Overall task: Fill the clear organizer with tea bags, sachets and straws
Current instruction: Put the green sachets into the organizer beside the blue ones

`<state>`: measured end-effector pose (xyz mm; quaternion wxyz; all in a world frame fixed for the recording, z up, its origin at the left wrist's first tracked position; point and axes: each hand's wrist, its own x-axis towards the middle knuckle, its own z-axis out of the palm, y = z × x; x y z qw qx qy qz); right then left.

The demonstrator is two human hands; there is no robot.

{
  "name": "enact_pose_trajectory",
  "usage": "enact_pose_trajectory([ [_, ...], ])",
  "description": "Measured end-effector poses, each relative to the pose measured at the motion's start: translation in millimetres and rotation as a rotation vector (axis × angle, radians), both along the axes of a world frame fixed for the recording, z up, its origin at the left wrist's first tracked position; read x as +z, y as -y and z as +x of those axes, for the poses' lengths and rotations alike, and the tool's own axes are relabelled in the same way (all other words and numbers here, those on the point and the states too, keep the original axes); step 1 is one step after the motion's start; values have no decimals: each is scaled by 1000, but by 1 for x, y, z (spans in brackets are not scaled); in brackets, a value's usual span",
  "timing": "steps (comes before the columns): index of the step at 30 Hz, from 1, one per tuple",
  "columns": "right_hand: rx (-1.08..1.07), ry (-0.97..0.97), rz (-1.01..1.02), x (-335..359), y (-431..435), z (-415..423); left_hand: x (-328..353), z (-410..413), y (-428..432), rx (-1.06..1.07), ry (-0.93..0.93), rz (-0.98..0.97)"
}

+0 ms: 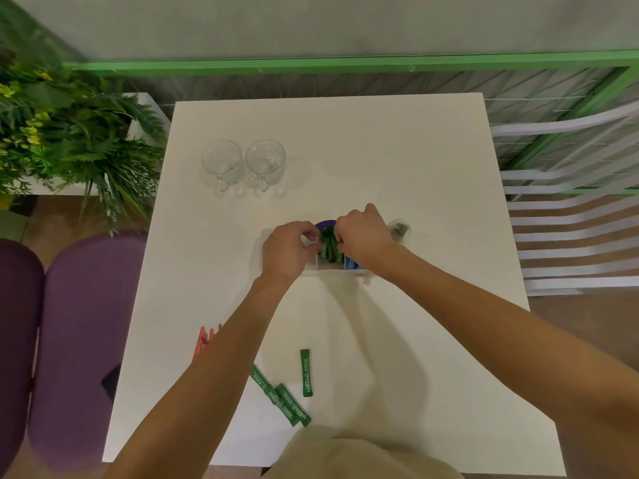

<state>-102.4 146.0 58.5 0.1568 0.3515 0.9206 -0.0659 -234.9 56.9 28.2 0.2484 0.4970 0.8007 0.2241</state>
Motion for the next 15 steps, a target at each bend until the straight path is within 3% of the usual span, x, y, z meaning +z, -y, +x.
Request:
enact_pose_trajectory([
  [8, -51, -219, -52, 19, 7, 8, 16, 6, 60, 34, 139, 98],
  [12, 25, -455, -242, 38, 40, 21, 13, 10, 110, 97, 174, 40],
  [15, 121, -400, -348, 32, 68, 28, 5, 9, 151, 150, 161, -76],
])
